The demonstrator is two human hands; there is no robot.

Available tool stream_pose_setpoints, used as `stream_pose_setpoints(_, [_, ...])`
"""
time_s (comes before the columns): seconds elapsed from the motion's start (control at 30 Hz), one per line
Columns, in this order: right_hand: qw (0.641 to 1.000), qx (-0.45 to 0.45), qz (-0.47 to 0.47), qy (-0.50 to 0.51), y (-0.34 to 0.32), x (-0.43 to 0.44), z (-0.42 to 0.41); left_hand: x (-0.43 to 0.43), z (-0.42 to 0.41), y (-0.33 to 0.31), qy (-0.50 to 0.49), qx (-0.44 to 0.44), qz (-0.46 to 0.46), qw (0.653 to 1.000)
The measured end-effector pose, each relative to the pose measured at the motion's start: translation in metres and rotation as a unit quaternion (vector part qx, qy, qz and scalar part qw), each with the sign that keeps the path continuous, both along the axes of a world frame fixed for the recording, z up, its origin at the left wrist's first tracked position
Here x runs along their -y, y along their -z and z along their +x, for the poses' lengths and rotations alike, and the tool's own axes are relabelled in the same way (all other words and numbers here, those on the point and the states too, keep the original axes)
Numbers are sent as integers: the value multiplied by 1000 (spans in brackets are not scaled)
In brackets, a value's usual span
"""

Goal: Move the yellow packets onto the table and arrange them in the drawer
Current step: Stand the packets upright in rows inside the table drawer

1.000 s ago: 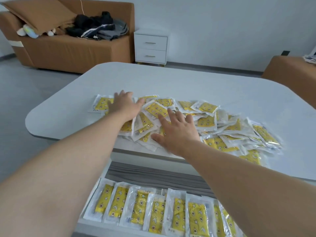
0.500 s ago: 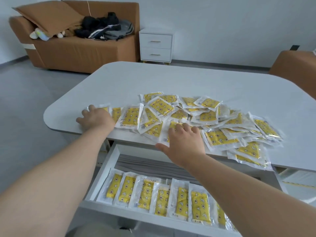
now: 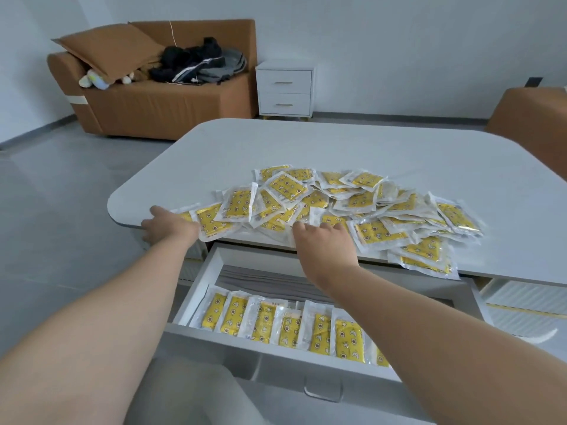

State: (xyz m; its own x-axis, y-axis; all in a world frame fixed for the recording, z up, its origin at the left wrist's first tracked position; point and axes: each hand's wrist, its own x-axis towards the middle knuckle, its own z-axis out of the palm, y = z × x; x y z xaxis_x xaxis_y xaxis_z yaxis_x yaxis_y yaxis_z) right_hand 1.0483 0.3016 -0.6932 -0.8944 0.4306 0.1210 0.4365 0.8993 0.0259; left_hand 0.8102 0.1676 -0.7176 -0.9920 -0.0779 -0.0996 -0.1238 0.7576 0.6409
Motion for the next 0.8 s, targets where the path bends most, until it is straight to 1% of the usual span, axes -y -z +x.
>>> stream_pose_setpoints(0.07, [1000,-27,-3,6,-5,-3,7,-1,1,2,-72,40,91,992])
stream_pose_setpoints(0.1, [999,-40,-7,7,-8,-5,11,-1,3,3,-101,63,145,982])
stream_pose_setpoints(0.17, [998,-59,-27,10,-12,-10,19,-2,1,7,-119,119,233,958])
stream_pose_setpoints(0.23, [995,-81,-50,22,-17,-16,29,-5,0,9,-101,167,264,945])
stream_pose_setpoints(0.37, [983,-144,-87,69,-17,-35,52,-7,7,8,-100,185,306,929])
stream_pose_setpoints(0.5, [974,-173,-108,99,-10,-48,75,-2,10,4,-104,139,360,917])
stream_pose_setpoints(0.53, [973,-175,-112,101,-7,-50,80,-2,12,-1,-120,113,385,908])
stream_pose_setpoints(0.6, [968,-187,-130,107,0,-56,89,-7,17,-16,-150,35,436,887])
stream_pose_setpoints(0.63, [961,-204,-150,110,3,-59,93,-11,22,-26,-141,1,444,885])
stream_pose_setpoints(0.7, [938,-247,-207,124,9,-63,97,-24,31,-39,-106,-50,442,889])
stream_pose_setpoints(0.73, [920,-266,-251,140,9,-66,96,-33,38,-43,-93,-64,443,889])
stream_pose_setpoints(0.77, [894,-284,-308,161,8,-69,93,-44,49,-47,-75,-67,444,891])
stream_pose_setpoints(0.8, [860,-304,-369,180,6,-73,91,-56,60,-47,-54,-60,448,891])
